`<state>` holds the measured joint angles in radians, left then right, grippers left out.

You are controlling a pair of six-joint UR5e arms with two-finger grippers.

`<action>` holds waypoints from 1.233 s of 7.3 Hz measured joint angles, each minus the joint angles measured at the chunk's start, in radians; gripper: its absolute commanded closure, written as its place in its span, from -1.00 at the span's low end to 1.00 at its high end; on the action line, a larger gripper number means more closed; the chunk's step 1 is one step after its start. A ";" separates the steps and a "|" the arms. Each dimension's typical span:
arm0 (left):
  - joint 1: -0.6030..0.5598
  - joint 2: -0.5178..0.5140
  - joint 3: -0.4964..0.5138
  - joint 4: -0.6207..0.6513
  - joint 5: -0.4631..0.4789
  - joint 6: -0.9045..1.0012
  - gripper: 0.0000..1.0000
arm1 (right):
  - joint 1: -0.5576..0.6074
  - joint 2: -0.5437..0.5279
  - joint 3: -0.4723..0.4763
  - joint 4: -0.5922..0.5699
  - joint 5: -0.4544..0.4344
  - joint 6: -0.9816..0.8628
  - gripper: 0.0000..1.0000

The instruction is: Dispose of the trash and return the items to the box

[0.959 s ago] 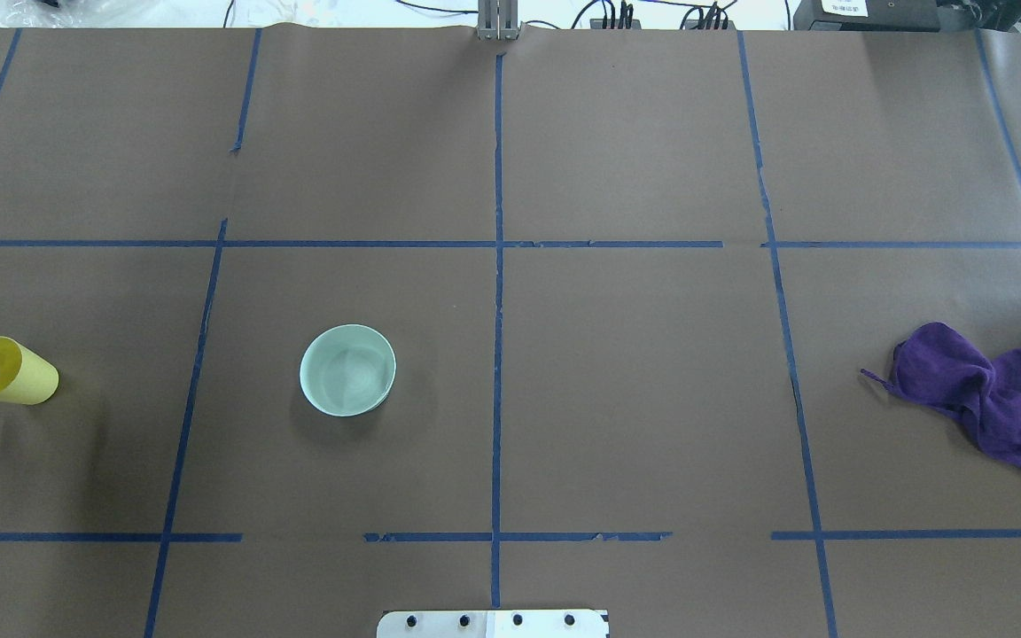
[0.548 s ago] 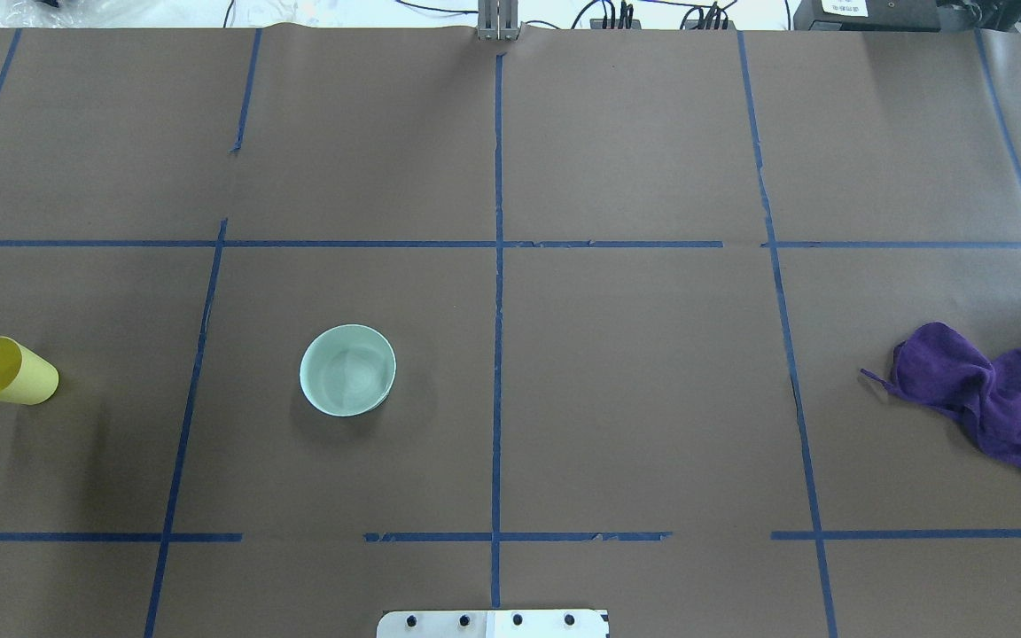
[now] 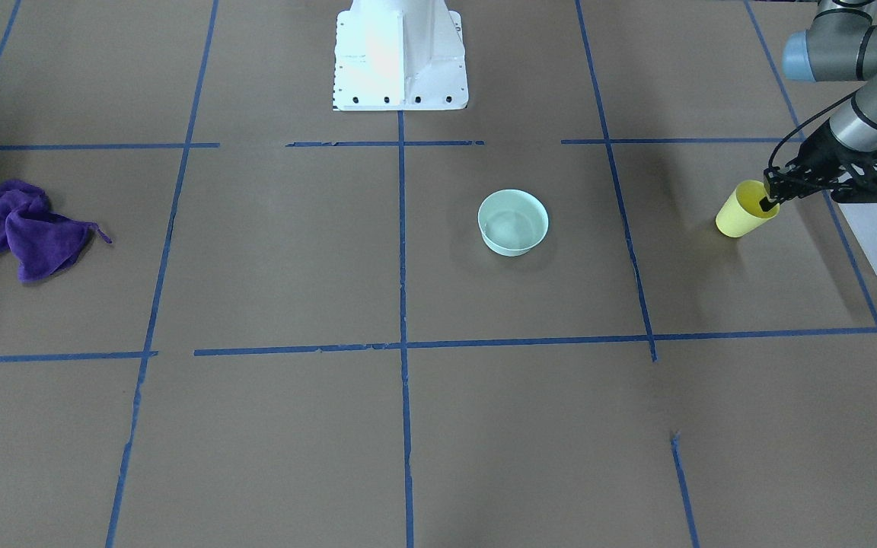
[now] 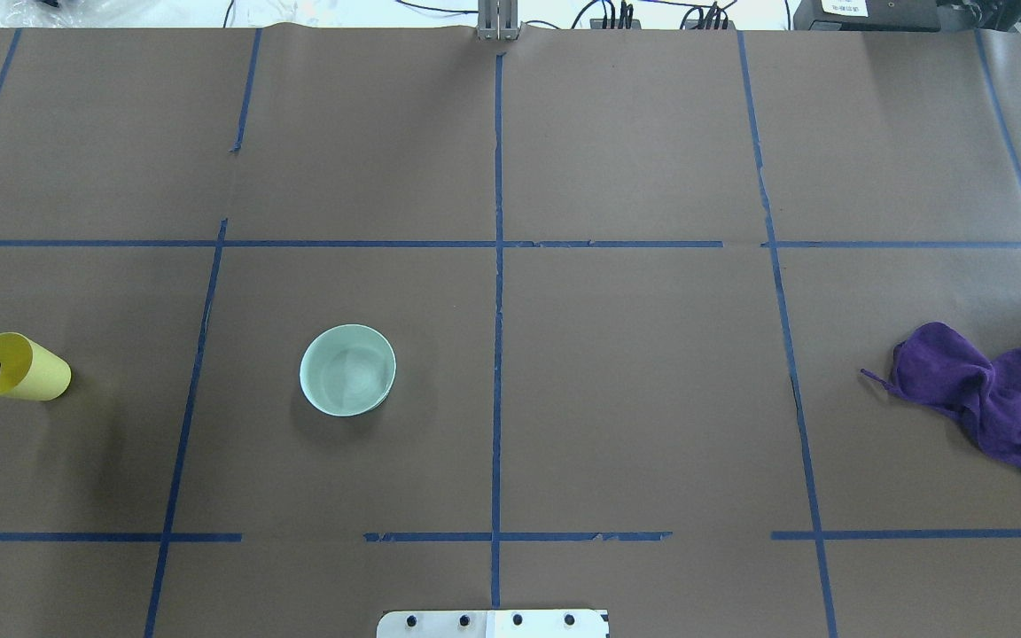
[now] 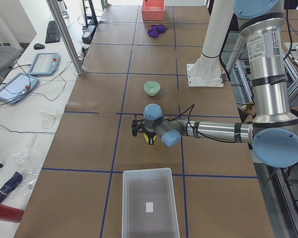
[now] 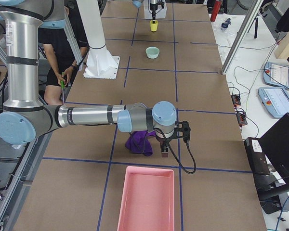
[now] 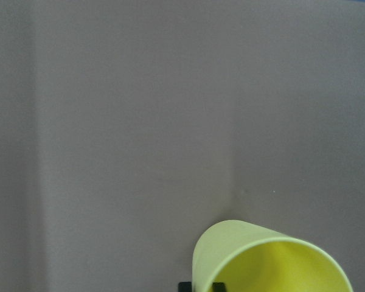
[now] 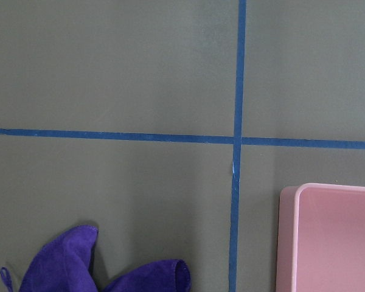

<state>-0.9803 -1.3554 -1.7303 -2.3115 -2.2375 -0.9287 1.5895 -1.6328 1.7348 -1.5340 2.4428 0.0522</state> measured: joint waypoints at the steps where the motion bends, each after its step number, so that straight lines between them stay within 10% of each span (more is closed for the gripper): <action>1: -0.006 0.004 -0.028 0.003 -0.004 -0.002 1.00 | -0.005 0.001 0.006 0.000 0.000 0.000 -1.00; 9: -0.130 -0.085 -0.187 0.313 -0.012 0.185 1.00 | -0.272 -0.044 0.088 0.190 -0.054 0.293 -1.00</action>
<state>-1.1099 -1.4406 -1.9174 -1.9981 -2.2493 -0.7441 1.3176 -1.6763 1.8231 -1.3445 2.3889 0.3454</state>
